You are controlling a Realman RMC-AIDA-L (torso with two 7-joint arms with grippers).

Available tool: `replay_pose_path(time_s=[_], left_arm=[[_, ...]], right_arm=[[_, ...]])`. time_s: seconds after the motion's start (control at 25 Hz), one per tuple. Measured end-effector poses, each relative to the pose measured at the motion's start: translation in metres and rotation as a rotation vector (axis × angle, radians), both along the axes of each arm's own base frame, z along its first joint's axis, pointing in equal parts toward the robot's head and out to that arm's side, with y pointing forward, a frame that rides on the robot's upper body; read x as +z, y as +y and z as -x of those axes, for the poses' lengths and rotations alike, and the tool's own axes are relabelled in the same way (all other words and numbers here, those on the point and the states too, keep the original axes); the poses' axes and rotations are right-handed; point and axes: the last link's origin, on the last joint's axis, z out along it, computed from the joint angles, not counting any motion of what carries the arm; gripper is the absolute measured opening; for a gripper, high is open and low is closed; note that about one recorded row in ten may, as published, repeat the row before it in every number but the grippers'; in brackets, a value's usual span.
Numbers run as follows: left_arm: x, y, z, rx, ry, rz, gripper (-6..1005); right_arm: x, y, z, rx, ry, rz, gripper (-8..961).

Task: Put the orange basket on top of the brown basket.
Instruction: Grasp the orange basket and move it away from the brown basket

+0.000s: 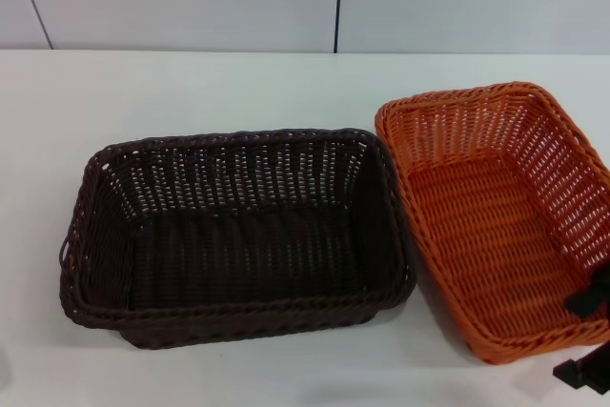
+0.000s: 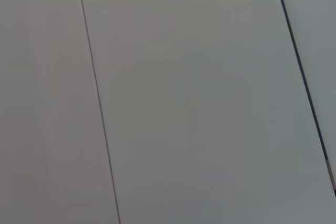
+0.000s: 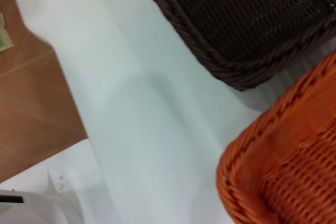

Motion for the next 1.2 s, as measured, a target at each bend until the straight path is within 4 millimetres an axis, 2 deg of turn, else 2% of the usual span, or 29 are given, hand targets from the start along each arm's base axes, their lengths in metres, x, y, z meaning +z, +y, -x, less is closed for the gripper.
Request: replay_pose_path(time_s=[0.2, 0.64, 0.96, 1.2], left_arm=[[0.0, 0.0, 0.001, 0.002, -0.005, 0.003, 780], [-0.002, -0.002, 0.004, 0.015, -0.011, 0.016, 779], [-0.001, -0.003, 0.005, 0.019, -0.006, 0.019, 779], [0.0, -0.001, 0.007, 0.022, -0.004, 0.016, 778]], right_arm=[[-0.002, 0.006, -0.004, 0.01, -0.029, -0.01, 766], [-0.027, 0.022, -0.015, 0.012, -0.111, 0.036, 767], [-0.046, 0.031, -0.035, -0.036, -0.185, 0.065, 766], [-0.048, 0.036, -0.034, -0.014, -0.202, 0.038, 758]])
